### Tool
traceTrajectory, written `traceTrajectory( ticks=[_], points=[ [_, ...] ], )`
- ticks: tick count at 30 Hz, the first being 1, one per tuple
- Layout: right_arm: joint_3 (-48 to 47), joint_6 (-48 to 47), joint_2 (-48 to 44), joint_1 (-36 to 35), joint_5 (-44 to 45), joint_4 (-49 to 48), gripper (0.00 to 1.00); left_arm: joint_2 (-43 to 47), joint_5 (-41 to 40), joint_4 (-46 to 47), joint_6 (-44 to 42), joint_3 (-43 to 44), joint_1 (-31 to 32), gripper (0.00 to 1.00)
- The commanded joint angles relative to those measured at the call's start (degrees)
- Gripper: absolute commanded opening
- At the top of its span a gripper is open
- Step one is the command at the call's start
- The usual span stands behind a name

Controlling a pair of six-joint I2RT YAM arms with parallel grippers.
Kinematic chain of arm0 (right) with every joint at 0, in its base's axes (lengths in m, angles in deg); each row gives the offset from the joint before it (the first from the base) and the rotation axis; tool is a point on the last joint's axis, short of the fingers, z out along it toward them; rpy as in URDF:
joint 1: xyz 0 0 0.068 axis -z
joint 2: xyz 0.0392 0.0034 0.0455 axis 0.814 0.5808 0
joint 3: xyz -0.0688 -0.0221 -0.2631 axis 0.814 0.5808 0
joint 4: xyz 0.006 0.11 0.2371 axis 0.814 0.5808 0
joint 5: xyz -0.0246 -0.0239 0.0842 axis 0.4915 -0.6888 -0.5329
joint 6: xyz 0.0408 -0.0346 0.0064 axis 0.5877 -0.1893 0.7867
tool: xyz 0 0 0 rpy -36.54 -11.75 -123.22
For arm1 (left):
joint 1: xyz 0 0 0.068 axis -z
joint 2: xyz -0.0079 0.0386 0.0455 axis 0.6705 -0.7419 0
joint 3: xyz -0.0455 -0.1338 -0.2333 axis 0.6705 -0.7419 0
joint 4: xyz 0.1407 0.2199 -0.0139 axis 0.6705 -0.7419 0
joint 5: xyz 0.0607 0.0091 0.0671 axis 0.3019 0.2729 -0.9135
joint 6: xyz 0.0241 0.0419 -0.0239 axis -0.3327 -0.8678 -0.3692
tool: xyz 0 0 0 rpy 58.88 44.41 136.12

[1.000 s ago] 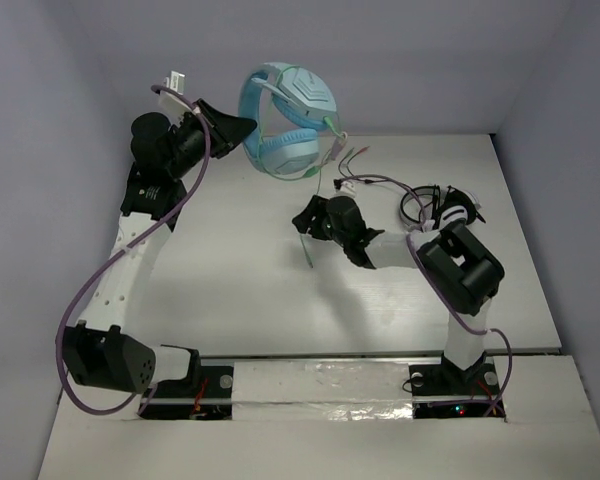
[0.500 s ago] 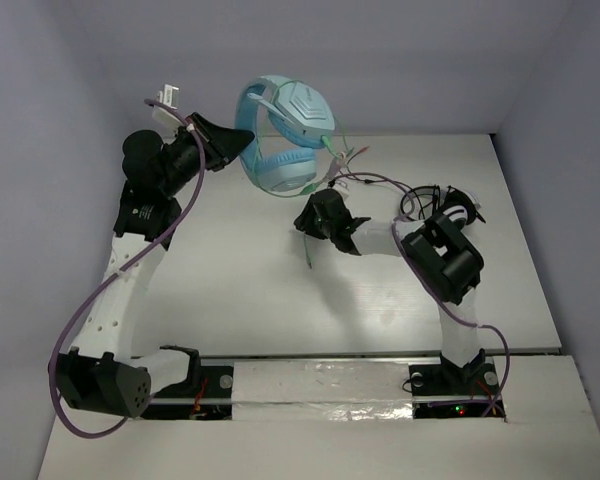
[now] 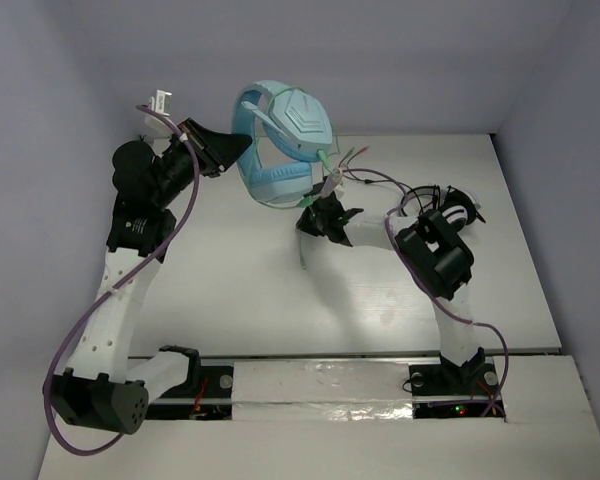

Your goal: Wrap the headphones

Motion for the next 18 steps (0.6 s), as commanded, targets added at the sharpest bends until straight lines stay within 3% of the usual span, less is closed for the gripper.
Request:
traceTrajectory(
  ticks=[1,8,18],
  points=[
    [1.3,0.3,-1.6,-0.2,1.5,-2.4,0.01,1.8,0.5,6.2,2.1,1.0,-0.3,0.00],
    [14.9,-6.5,-11.2,-6.9,0.5,-13.4,0.00,-2.9,-4.1,7.1,3.2,3.6,-0.3,0.00],
    [25.2,-11.5,-22.7,-22.9,1.9,-8.5,0.00,-10.4,-14.4,8.7,5.1,4.1,-0.3,0.00]
  ],
)
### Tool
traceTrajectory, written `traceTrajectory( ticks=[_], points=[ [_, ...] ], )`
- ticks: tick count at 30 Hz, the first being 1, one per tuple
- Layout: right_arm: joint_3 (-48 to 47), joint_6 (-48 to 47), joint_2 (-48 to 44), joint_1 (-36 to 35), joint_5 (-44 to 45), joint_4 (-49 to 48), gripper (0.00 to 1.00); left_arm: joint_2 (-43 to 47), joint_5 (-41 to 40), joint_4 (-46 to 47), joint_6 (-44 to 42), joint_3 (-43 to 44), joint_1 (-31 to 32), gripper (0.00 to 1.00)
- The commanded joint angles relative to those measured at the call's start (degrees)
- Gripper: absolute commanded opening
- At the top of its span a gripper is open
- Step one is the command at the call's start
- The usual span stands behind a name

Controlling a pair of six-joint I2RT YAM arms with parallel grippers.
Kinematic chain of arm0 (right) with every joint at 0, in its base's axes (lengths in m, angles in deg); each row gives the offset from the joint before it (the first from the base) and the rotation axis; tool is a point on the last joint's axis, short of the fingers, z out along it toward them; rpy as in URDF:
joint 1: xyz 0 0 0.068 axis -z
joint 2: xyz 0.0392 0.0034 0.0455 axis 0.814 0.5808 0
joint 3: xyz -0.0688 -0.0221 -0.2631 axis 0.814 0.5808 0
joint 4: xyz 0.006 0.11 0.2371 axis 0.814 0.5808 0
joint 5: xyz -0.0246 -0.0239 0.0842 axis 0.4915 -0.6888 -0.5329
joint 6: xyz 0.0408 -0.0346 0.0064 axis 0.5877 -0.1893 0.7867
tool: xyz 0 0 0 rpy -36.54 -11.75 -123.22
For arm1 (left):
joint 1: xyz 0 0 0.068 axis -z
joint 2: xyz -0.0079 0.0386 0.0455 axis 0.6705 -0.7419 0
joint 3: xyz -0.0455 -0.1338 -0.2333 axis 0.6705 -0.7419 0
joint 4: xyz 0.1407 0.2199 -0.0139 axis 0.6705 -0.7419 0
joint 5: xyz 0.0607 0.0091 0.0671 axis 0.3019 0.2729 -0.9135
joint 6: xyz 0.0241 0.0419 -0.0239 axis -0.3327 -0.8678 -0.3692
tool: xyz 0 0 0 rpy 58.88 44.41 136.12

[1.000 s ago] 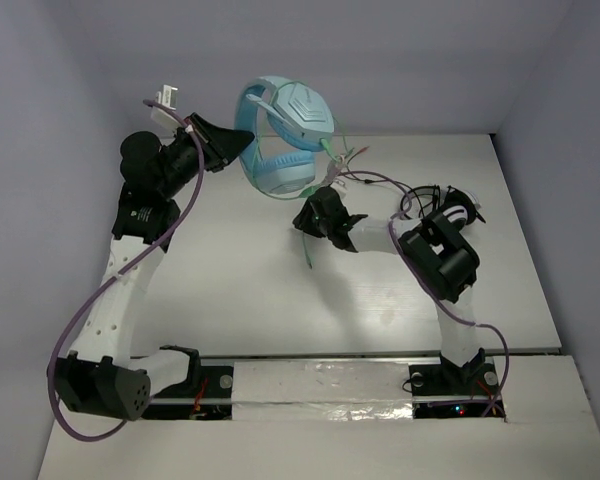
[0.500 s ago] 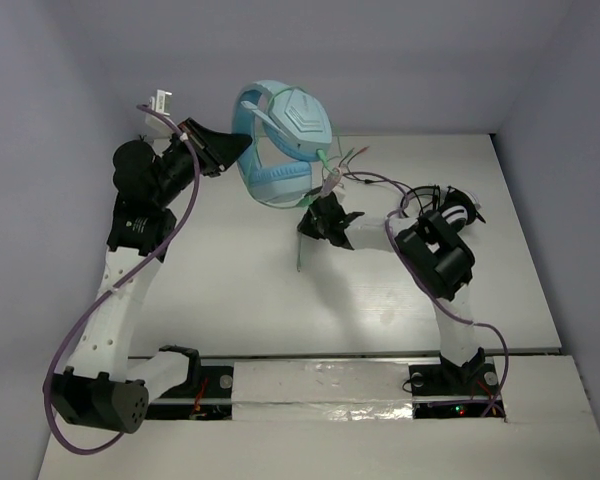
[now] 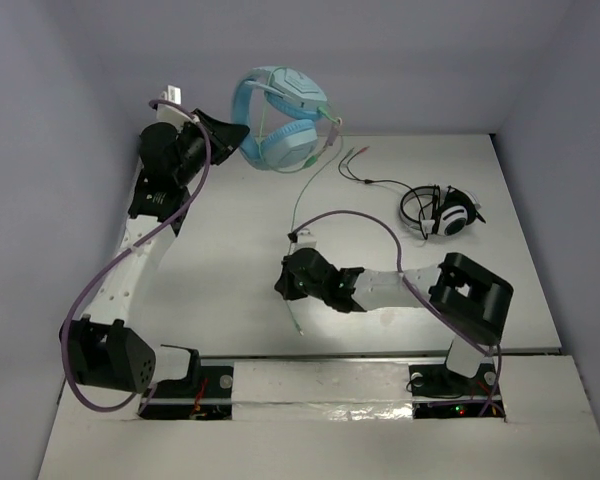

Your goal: Wrap the headphones

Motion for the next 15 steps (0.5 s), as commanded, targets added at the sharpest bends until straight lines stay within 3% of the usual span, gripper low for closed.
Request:
traceTrajectory(
  ticks=[1,6,10,15],
  points=[
    [0.5,-2.8,-3.8,-3.3,1.7,2.3,0.00,0.2,-5.1,7.7,3.8,1.9,-0.3,0.00],
    [-2.0,-4.2,-7.6,-13.2,2.5,9.2,0.00,-0.4,-11.7,7.7,1.6,-1.0,-0.3,0.00],
    [-8.4,-6.1,-10.0,-22.6,3.7,22.4,0.00,-1.0,-20.4,5.3,-3.4,-2.0,1.8,0.00],
    [-17.8,-7.3,-12.8,-28.9,5.9,34.3,0.00,-2.5,-30.1,3.3,-9.4,-2.9,5.8,0.00]
  ],
)
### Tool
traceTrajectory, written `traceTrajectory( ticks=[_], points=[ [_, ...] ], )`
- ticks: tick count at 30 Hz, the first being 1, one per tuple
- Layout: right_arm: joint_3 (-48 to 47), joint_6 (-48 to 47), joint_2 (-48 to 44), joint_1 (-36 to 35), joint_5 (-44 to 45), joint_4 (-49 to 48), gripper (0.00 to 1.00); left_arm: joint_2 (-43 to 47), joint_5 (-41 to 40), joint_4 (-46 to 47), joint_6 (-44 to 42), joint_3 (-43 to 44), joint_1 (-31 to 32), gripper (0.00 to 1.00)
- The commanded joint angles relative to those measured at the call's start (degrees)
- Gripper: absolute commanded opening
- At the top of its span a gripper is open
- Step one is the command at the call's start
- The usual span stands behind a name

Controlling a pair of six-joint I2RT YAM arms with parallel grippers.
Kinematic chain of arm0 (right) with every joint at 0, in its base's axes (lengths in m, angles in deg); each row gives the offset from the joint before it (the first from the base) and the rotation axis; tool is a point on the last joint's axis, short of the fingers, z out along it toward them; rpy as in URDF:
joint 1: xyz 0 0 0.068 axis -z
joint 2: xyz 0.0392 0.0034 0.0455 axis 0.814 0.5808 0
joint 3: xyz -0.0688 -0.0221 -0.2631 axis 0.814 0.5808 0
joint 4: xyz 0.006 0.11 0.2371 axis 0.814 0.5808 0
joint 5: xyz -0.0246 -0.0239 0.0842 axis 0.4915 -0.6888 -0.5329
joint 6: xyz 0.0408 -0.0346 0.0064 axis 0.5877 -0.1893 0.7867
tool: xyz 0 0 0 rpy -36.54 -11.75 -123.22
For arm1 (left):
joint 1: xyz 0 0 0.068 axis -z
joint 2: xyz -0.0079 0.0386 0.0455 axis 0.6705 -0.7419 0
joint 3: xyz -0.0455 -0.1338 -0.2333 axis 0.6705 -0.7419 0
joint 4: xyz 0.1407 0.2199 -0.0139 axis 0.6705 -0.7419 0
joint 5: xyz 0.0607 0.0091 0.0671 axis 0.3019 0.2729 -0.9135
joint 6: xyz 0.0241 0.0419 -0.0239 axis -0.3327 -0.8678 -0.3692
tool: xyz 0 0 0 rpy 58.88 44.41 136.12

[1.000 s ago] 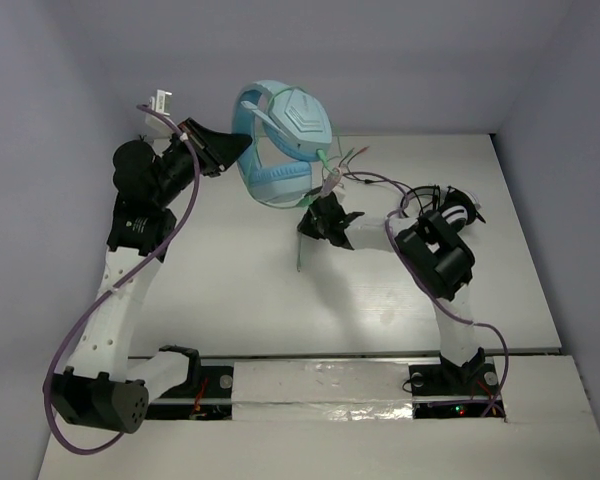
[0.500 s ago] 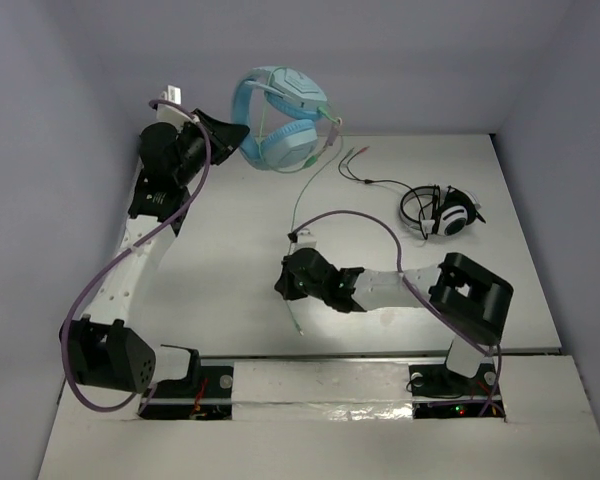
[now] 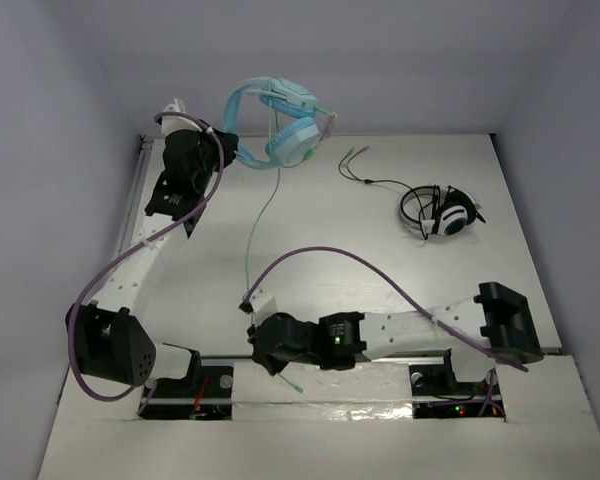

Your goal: Wrap the headphones

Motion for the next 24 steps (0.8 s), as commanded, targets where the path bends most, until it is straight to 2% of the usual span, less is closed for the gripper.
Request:
traceTrajectory(
  ticks=[1,5,10,14,18,24],
  points=[
    [-7.6,-1.9,-4.8,-4.5,4.2,11.1,0.00,-0.2,-10.0,3.9,-4.4,0.2,4.2,0.00],
    [-13.3,-1.6,-8.4,-5.8,8.4,18.6,0.00,-1.6,-16.3,2.9,-8.0,-1.1,8.6,0.00],
    [-18.3,-4.3,-13.2,-5.8,13.9,24.9,0.00,-1.5,-18.9,3.2,-9.4,-4.7,13.6,0.00],
    [-24.4,-7.3,-16.3,-5.8,24.1,33.3,0.00,-0.8,-22.1,3.3,-10.7,-8.6,19.5,0.00],
    [-25.2,-9.5,-20.4,-1.3,28.8,34.7,0.00,1.3,-22.3,4.5,-11.4,-12.8,25.0,0.00],
    [-22.0,-15.0,-26.0,7.3,25.5,28.9,0.00,2.3,-17.8,4.9,-12.0,-16.7,28.9,0.00]
  ],
)
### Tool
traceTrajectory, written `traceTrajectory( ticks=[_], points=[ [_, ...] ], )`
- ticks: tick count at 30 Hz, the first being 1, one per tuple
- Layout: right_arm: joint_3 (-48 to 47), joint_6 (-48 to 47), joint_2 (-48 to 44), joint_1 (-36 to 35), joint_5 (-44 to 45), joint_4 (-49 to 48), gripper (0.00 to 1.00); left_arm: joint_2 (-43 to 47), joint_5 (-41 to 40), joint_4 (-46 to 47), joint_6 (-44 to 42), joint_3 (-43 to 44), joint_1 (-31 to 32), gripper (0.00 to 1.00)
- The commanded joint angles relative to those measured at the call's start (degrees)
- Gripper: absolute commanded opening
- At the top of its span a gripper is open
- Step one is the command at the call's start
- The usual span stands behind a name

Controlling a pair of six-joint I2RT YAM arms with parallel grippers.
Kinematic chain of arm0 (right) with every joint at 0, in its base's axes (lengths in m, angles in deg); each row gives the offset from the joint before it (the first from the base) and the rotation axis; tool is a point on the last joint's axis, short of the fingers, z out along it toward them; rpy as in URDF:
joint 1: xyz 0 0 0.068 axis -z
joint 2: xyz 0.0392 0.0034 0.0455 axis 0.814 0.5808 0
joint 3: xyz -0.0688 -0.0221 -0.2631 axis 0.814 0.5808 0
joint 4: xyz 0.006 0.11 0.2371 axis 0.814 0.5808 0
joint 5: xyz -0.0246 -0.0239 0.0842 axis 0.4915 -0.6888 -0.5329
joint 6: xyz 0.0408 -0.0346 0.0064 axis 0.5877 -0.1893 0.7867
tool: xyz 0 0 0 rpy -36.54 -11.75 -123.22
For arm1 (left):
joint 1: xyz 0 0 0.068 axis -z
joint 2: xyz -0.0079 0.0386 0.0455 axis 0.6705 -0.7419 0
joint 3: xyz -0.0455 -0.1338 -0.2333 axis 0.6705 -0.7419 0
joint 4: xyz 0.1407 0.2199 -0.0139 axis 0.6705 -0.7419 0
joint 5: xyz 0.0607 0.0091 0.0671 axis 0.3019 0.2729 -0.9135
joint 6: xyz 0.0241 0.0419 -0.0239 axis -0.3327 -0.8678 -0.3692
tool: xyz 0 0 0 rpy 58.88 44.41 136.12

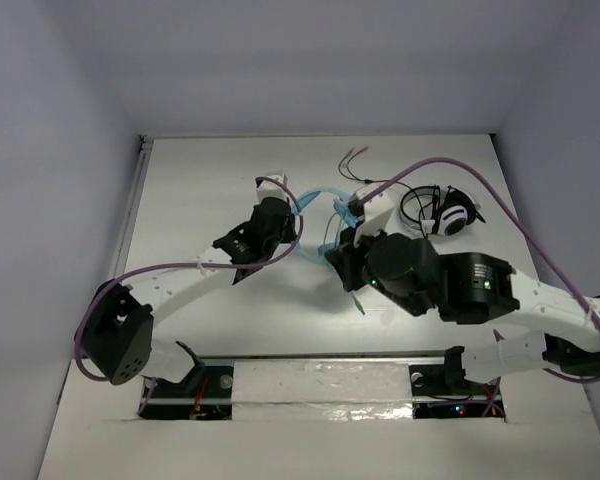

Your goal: Wrap the headphones

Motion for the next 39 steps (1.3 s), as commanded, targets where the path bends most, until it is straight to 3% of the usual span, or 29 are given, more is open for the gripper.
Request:
traceTrajectory(
  ticks=[1,3,8,16,24,27,33,39],
  points=[
    [1.2,-5.0,-3.7,3.2,-0.4,-3.3,0.00,4.6,3.0,8.3,1.1,-0.2,1.4,0.00],
    [2.5,-6.4,-4.5,4.6,-4.2,-6.1,0.00,4.4,6.5,8.6,1.6,-0.5,1.4,0.00],
    [2.7,-7.0,-3.2,6.6,0.6,-4.9,0.00,4.4,13.0,8.2,0.2,0.6,1.9,0.00],
    [5.2,-11.4,-2.6,18.3,-0.2,-9.2,0.00,8.0,18.3,4.2,-2.5,-1.4,3.2,0.00],
    [7.9,-15.5,-2.2,25.9,1.7,-10.7,0.00,13.1,19.8,-5.0,-4.8,-1.4,3.2,0.00],
    [10.7,-16.5,-2.6,28.9,1.5,-12.6,0.00,13.9,24.2,-5.1,-4.9,-1.7,3.2,0.00],
    [16.5,-15.1,-4.4,30.0,1.9,-15.9,0.00,16.0,27.8,-4.8,-5.7,0.0,3.2,0.00],
    [21.9,-12.1,-7.6,30.0,0.7,-17.8,0.00,17.0,31.9,-3.4,-4.8,1.7,-0.8,0.00]
  ],
)
